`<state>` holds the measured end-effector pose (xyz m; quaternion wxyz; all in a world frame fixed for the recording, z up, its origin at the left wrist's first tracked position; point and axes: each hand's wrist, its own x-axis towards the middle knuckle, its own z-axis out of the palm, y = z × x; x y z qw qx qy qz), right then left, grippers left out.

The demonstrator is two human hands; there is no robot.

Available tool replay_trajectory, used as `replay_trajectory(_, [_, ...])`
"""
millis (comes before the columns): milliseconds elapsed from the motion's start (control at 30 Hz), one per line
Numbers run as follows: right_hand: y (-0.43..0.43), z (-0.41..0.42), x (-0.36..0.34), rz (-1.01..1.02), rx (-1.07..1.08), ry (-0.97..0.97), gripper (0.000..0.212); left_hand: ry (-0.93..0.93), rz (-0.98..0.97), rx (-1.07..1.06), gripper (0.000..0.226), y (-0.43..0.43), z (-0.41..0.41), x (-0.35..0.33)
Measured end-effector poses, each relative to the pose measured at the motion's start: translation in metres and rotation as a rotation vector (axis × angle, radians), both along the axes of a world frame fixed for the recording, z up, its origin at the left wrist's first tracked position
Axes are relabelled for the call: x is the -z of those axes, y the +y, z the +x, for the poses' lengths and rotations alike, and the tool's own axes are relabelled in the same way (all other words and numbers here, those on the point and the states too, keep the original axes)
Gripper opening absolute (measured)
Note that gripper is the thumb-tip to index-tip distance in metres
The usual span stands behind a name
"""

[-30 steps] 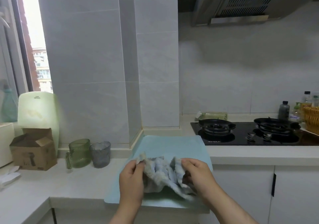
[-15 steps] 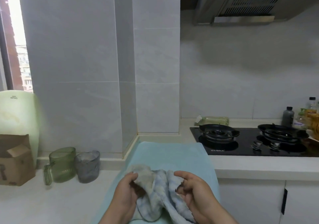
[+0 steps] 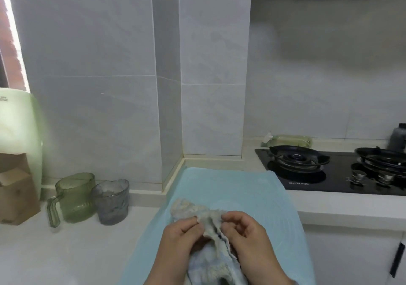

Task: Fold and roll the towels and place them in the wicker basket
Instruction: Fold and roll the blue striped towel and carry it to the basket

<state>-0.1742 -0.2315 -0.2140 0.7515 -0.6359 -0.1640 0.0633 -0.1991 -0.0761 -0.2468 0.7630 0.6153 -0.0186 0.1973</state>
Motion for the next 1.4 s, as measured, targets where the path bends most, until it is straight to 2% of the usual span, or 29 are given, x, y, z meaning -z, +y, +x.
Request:
replay_trajectory(100, [-0.003, 0.001, -0.001, -0.030, -0.029, -0.014, 0.031, -0.044, 0.129, 0.009, 0.043, -0.001, -0.005, -0.005])
replay_trajectory(233, [-0.004, 0.001, -0.001, -0.104, -0.043, -0.025, 0.030, -0.067, 0.309, -0.046, 0.022, -0.007, -0.012, -0.016])
replay_trajectory(300, [-0.003, 0.000, -0.001, -0.108, -0.041, -0.015, 0.028, -0.050, 0.334, -0.062, 0.011, -0.007, -0.012, -0.017])
replay_trajectory(433, [-0.003, -0.003, -0.003, -0.130, -0.045, -0.024, 0.021, 0.002, 0.397, -0.109, 0.036, -0.004, -0.008, -0.010])
replay_trajectory(533, [-0.004, -0.001, 0.000, -0.183, -0.062, -0.039, 0.011, 0.043, 0.429, -0.112, 0.037, -0.004, -0.005, -0.007])
replay_trajectory(633, [-0.004, -0.001, 0.001, -0.172, -0.089, -0.056, 0.003, 0.111, 0.368, -0.097, 0.041, -0.004, -0.004, -0.003])
replay_trajectory(733, [-0.006, -0.003, 0.001, -0.164, -0.151, -0.097, 0.035, 0.134, 0.336, -0.074, 0.042, -0.003, -0.004, -0.003])
replay_trajectory(800, [-0.006, -0.003, 0.002, -0.165, -0.153, -0.118, 0.030, 0.152, 0.333, -0.069, 0.043, 0.000, -0.003, -0.001])
replay_trajectory(867, [-0.006, -0.003, 0.001, -0.183, -0.114, -0.139, 0.008, 0.181, 0.355, -0.075, 0.046, 0.001, -0.004, -0.001])
replay_trajectory(933, [-0.007, 0.000, 0.005, -0.167, -0.057, -0.155, 0.015, 0.182, 0.399, -0.082, 0.051, -0.002, -0.004, -0.001])
replay_trajectory(1000, [-0.008, 0.001, 0.003, -0.118, -0.033, -0.148, 0.018, 0.145, 0.470, -0.102, 0.047, -0.007, -0.007, -0.004])
replay_trajectory(1067, [-0.007, -0.001, 0.002, -0.099, -0.029, -0.146, 0.021, 0.116, 0.529, -0.107, 0.031, -0.012, -0.012, -0.009])
replay_trajectory(1200, [-0.005, -0.001, 0.005, -0.132, -0.055, -0.195, 0.022, 0.096, 0.486, -0.044, 0.031, -0.020, -0.019, -0.022])
replay_trajectory(1267, [-0.006, -0.001, 0.006, -0.099, -0.110, -0.135, 0.024, 0.111, 0.458, -0.055, 0.022, -0.019, -0.019, -0.021])
replay_trajectory(1333, [-0.007, 0.000, 0.006, 0.058, -0.155, 0.056, 0.021, 0.118, 0.452, -0.062, 0.013, -0.013, -0.015, -0.011])
replay_trajectory(1400, [-0.008, 0.002, 0.008, 0.212, -0.211, 0.179, 0.042, 0.145, 0.445, -0.038, 0.014, -0.008, -0.013, -0.001])
